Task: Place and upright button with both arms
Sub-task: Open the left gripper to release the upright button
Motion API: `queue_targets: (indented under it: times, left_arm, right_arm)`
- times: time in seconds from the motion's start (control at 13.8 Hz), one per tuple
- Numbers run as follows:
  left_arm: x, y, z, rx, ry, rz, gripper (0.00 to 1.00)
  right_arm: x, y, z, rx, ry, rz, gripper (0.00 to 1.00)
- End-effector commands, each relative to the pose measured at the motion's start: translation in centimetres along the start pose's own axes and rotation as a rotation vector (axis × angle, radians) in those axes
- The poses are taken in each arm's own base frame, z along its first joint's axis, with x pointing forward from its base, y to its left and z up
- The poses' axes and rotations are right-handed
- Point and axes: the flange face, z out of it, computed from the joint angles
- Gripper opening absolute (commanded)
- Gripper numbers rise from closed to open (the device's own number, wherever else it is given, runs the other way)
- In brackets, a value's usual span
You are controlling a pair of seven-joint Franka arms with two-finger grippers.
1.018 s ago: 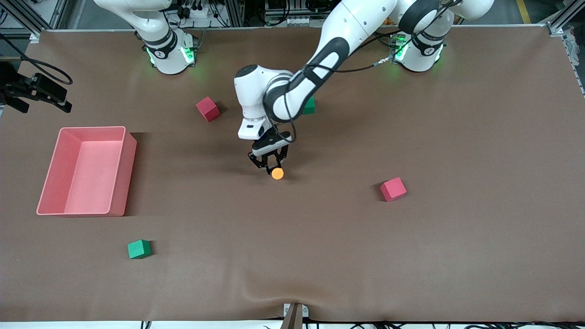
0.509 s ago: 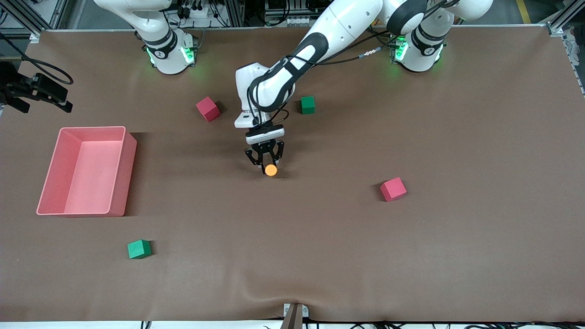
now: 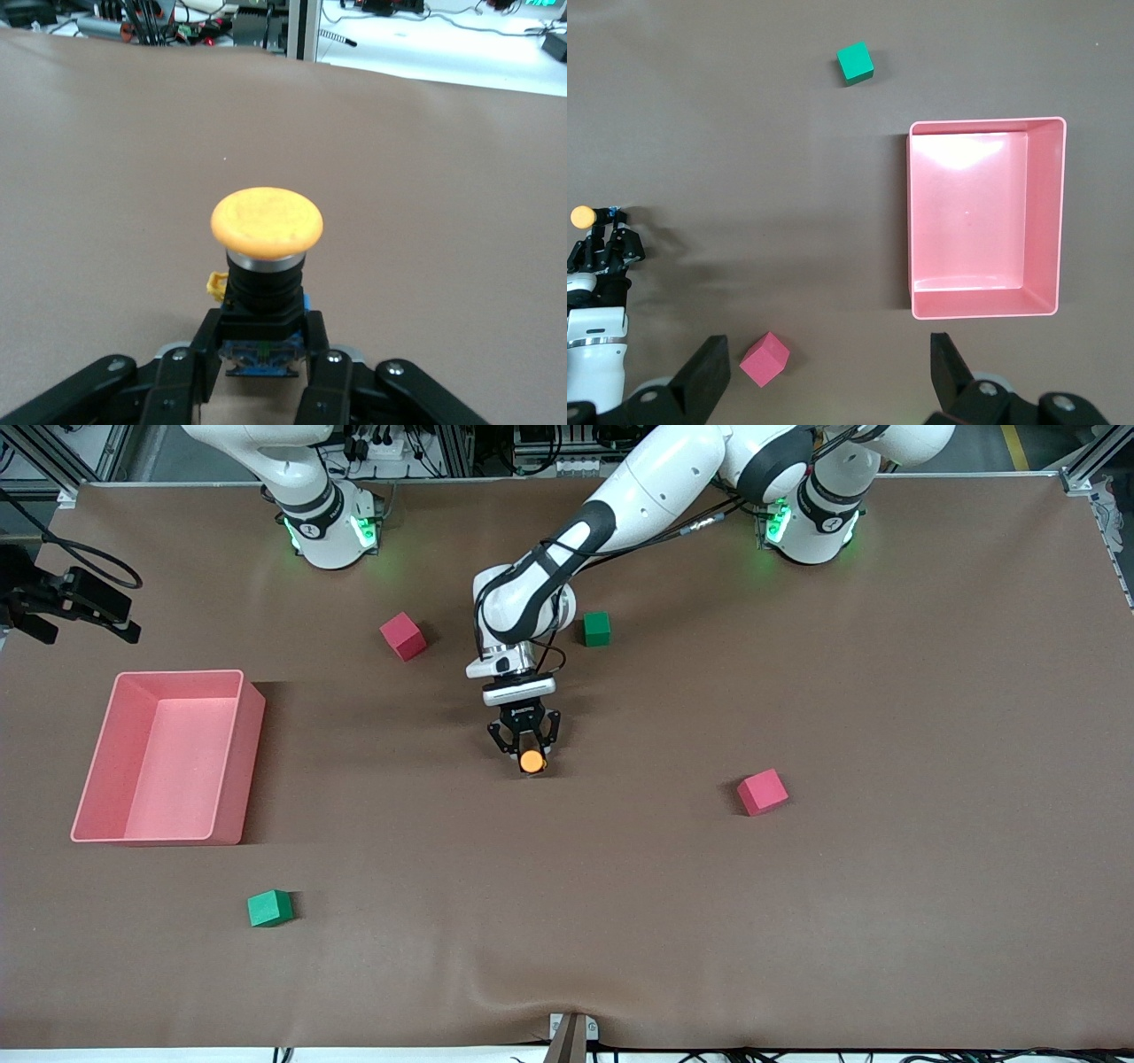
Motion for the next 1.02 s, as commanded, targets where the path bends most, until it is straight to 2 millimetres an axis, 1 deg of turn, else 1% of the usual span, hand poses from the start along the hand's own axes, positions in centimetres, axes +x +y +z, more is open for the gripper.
queue_targets:
  times: [0.0, 0.07, 0.22, 0.29, 0.36, 0.44, 0.58, 0.65, 0.8, 0.95]
  left_arm:
    - [-1.8, -0.3, 1.1, -0.027, 0.085, 0.012, 0.00]
    - [-2.3, -0.4, 1.4, -0.035, 0.097, 0.006, 0.00]
    - [-2.4, -0.5, 1.4, -0.034, 0.095, -0.001, 0.00]
    - [-2.3, -0.4, 1.3, -0.032, 0.094, -0.002, 0.05]
    - [-2.2, -0.4, 1.3, -0.033, 0.095, -0.005, 0.86]
    - [-2.2, -0.3, 1.0, -0.030, 0.087, -0.015, 1.00]
    - [-2.3, -0.1, -0.4, 0.021, 0.054, -0.053, 1.00]
    - [-2.7, 0.3, -1.5, 0.035, 0.033, -0.065, 1.00]
    - [-2.8, 0.8, -3.4, 0.063, -0.023, -0.104, 1.00]
    - [-2.6, 1.5, -5.8, 0.100, -0.102, -0.156, 1.00]
  right_arm:
    - [0.2, 0.1, -0.4, -0.006, -0.002, -0.009, 1.00]
    - [0.2, 0.0, -0.4, -0.006, -0.002, -0.010, 1.00]
    - [0.2, 0.1, -0.4, -0.006, -0.002, -0.009, 1.00]
    - [0.2, 0.1, -0.4, -0.004, -0.002, -0.009, 1.00]
    - [0.2, 0.1, -0.4, -0.004, -0.002, -0.009, 1.00]
    - [0.2, 0.1, -0.4, -0.004, -0.002, -0.009, 1.00]
    - [0.2, 0.2, -0.4, -0.004, -0.002, -0.008, 1.00]
    - [0.2, 0.1, -0.4, -0.003, -0.002, -0.008, 1.00]
    - [0.2, 0.1, -0.4, -0.003, -0.002, -0.008, 1.00]
    - [0.2, 0.1, -0.4, -0.001, -0.002, -0.008, 1.00]
